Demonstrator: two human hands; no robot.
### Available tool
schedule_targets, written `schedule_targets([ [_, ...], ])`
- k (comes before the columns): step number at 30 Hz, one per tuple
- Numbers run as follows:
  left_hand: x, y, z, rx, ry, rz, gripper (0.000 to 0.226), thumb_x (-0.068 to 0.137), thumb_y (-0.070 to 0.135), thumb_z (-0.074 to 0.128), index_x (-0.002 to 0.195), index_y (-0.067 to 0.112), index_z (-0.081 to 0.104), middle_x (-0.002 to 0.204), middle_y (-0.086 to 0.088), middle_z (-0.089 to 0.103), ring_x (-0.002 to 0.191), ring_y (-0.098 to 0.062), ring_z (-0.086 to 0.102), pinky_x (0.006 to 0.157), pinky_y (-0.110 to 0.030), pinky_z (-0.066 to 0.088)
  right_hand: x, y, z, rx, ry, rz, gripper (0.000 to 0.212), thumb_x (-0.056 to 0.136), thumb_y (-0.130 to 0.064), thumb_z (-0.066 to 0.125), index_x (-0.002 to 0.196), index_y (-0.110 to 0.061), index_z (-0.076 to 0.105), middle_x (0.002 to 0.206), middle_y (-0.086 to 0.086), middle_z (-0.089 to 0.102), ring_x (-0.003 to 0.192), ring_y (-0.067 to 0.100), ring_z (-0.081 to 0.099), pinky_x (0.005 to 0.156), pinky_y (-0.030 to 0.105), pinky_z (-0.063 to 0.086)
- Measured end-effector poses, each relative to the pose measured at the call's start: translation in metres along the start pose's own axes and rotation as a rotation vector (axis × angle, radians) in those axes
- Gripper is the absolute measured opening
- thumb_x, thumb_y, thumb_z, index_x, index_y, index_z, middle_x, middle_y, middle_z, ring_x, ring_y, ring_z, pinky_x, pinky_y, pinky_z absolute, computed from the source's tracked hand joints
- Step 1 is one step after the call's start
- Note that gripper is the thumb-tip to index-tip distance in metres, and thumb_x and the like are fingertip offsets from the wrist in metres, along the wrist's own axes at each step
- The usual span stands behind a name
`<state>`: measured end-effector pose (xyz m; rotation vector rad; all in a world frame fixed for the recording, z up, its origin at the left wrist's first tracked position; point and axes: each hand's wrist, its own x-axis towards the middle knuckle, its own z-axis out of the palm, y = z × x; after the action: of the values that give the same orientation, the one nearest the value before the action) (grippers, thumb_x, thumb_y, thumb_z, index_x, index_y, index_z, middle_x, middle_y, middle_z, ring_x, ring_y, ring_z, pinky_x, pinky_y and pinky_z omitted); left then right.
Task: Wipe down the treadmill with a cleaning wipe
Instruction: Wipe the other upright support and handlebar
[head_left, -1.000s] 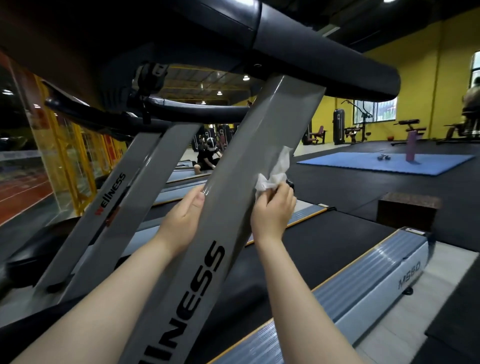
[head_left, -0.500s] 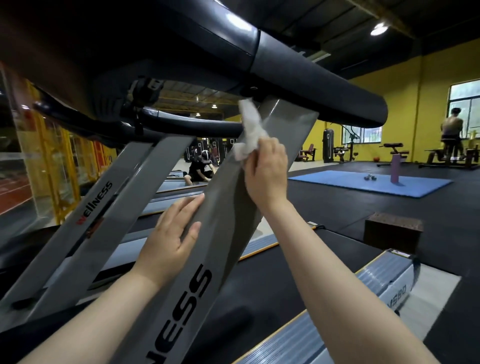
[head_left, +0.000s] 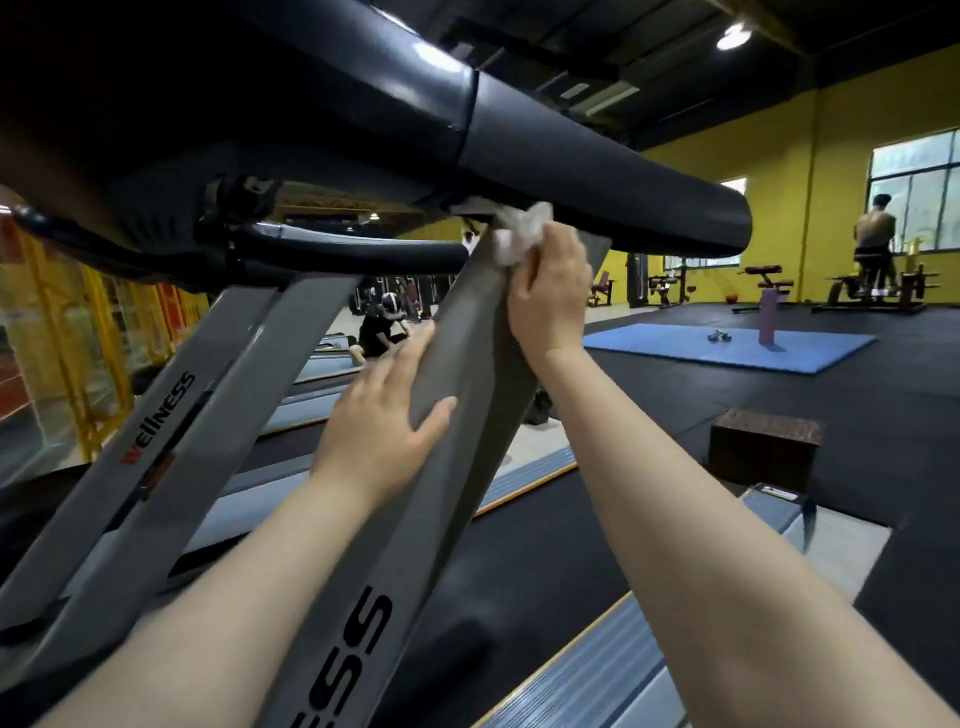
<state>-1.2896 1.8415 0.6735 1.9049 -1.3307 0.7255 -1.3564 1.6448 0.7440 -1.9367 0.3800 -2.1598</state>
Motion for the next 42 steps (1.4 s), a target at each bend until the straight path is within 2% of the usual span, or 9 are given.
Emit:
schedule_targets([
  [3,-0.006,-0.002,-0.004,-0.120,-0.064,-0.145,0.071,0.094,0.046,0.058,0.154,0.044,0.018,0.148,0.004,0.048,0.134,-0.019,0.043,0.106,-0.035,0.036,0.020,0.032,-0.009,0.058,0.110,0.478,0.022,0.088,-0.017,0.039,0.099,-0.005,0.053,0.100,0.011,0.056,0.098,0.030,0.050,0.087,0.048,0.041],
  [8,-0.003,0.003,-0.007,-0.054,-0.107,-0.134,0.077,0.088,0.062,0.041,0.156,0.033,0.021,0.140,-0.001,0.054,0.126,-0.018,0.044,0.103,-0.038,0.037,0.016,0.020,-0.004,0.044,-0.019,0.240,0.021,0.090,-0.017,0.040,0.092,0.000,0.053,0.089,0.013,0.053,0.083,0.028,0.047,0.074,0.037,0.038],
  [13,-0.002,0.007,-0.012,0.018,-0.230,-0.203,0.076,0.091,0.064,0.032,0.156,0.033,0.010,0.154,-0.001,0.040,0.135,-0.023,0.040,0.109,-0.046,0.036,0.042,0.016,-0.021,0.118,-0.019,0.897,0.006,0.093,-0.010,0.044,0.088,-0.011,0.047,0.098,0.005,0.055,0.092,0.024,0.052,0.077,0.035,0.039],
  [18,0.010,0.026,-0.036,0.124,-0.411,-0.302,0.080,0.087,0.067,0.021,0.157,0.030,0.005,0.161,-0.004,0.023,0.146,-0.028,0.023,0.119,-0.043,0.019,0.054,-0.044,-0.039,0.186,-0.275,0.776,0.018,0.093,-0.011,0.047,0.076,-0.015,0.042,0.082,0.001,0.053,0.073,0.012,0.045,0.065,0.027,0.032],
  [24,0.058,0.080,-0.098,0.046,-0.380,-0.211,0.078,0.089,0.018,0.055,0.154,0.032,0.013,0.159,0.008,0.020,0.149,-0.015,0.014,0.119,-0.021,-0.004,0.126,-0.105,-0.050,0.241,-0.354,0.558,0.022,0.094,-0.012,0.052,0.078,-0.024,0.043,0.077,-0.008,0.047,0.070,0.004,0.045,0.063,0.017,0.035],
  [28,0.084,0.096,-0.165,0.057,-0.238,-0.069,0.066,0.084,0.022,0.046,0.148,0.021,0.033,0.153,0.005,0.037,0.143,-0.015,0.032,0.120,-0.035,0.020,0.149,-0.131,-0.031,0.102,-0.461,0.421,0.010,0.090,-0.021,0.051,0.098,-0.015,0.050,0.083,0.003,0.059,0.079,0.029,0.058,0.072,0.042,0.046],
  [34,0.101,0.076,-0.263,0.286,-0.004,-0.005,0.061,0.083,0.016,0.049,0.143,0.014,0.043,0.150,-0.001,0.043,0.144,-0.021,0.033,0.123,-0.042,0.018,0.182,-0.189,0.003,-0.294,-0.576,0.185,0.013,0.092,-0.016,0.054,0.091,-0.008,0.064,0.087,0.016,0.060,0.084,0.040,0.058,0.070,0.043,0.040],
  [39,0.094,0.048,-0.343,0.458,0.063,-0.083,0.060,0.085,0.017,0.048,0.145,0.012,0.043,0.154,-0.003,0.039,0.149,-0.020,0.025,0.124,-0.043,0.012,0.189,-0.292,0.046,0.117,-0.745,0.067,0.015,0.093,-0.011,0.052,0.079,-0.007,0.056,0.113,0.020,0.056,0.108,0.040,0.052,0.082,0.040,0.039],
  [42,0.090,0.022,-0.395,0.525,0.129,-0.129,0.059,0.087,0.018,0.047,0.145,0.009,0.042,0.155,-0.005,0.037,0.150,-0.021,0.023,0.124,-0.044,0.014,0.191,-0.360,0.069,0.054,-0.737,-0.126,0.011,0.095,-0.014,0.046,0.090,-0.011,0.055,0.085,0.011,0.062,0.077,0.035,0.059,0.062,0.036,0.031],
])
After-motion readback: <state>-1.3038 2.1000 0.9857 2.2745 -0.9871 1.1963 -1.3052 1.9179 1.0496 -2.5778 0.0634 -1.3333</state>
